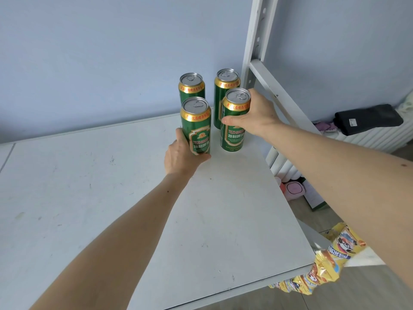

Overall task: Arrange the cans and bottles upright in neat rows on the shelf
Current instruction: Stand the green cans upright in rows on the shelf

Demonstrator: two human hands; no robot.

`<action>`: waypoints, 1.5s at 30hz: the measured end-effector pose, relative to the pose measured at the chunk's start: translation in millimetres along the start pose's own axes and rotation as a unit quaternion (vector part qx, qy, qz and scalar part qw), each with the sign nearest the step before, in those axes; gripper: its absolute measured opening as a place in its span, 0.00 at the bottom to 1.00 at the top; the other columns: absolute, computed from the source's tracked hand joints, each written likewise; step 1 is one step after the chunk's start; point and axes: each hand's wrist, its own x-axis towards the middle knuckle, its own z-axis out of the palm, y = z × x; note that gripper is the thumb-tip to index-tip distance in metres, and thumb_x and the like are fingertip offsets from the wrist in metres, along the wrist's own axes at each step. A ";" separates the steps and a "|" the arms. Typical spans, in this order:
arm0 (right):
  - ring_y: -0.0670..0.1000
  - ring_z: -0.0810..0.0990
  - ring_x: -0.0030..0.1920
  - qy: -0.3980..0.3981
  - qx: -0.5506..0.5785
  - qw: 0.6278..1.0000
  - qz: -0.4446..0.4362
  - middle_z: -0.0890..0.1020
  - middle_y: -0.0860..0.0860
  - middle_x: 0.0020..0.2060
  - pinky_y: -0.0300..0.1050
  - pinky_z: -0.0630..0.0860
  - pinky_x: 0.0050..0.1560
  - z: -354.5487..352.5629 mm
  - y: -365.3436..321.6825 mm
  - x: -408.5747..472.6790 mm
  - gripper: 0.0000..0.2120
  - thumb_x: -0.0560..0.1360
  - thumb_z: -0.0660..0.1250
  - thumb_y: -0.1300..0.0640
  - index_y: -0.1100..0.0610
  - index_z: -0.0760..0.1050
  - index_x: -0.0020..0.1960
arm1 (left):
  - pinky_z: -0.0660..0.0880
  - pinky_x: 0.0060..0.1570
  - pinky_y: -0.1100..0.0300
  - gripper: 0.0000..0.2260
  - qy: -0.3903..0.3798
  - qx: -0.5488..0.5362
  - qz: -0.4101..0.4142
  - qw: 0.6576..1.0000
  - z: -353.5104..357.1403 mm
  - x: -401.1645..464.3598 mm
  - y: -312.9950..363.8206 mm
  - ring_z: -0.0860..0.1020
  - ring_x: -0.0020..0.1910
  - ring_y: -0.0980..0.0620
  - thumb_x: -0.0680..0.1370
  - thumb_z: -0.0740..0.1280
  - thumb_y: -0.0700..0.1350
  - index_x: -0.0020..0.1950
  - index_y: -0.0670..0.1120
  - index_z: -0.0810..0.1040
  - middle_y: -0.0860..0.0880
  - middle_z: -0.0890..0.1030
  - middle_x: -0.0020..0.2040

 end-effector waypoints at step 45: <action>0.57 0.71 0.66 -0.067 -0.268 0.902 -0.330 0.77 0.53 0.63 0.51 0.69 0.61 202.0 -268.1 -163.9 0.23 0.71 0.68 0.62 0.55 0.73 0.65 | 0.65 0.46 0.56 0.19 -0.027 0.374 -0.069 0.925 -371.1 -170.7 -261.3 0.75 0.56 0.44 0.77 0.67 0.52 0.64 0.46 0.72 0.46 0.77 0.56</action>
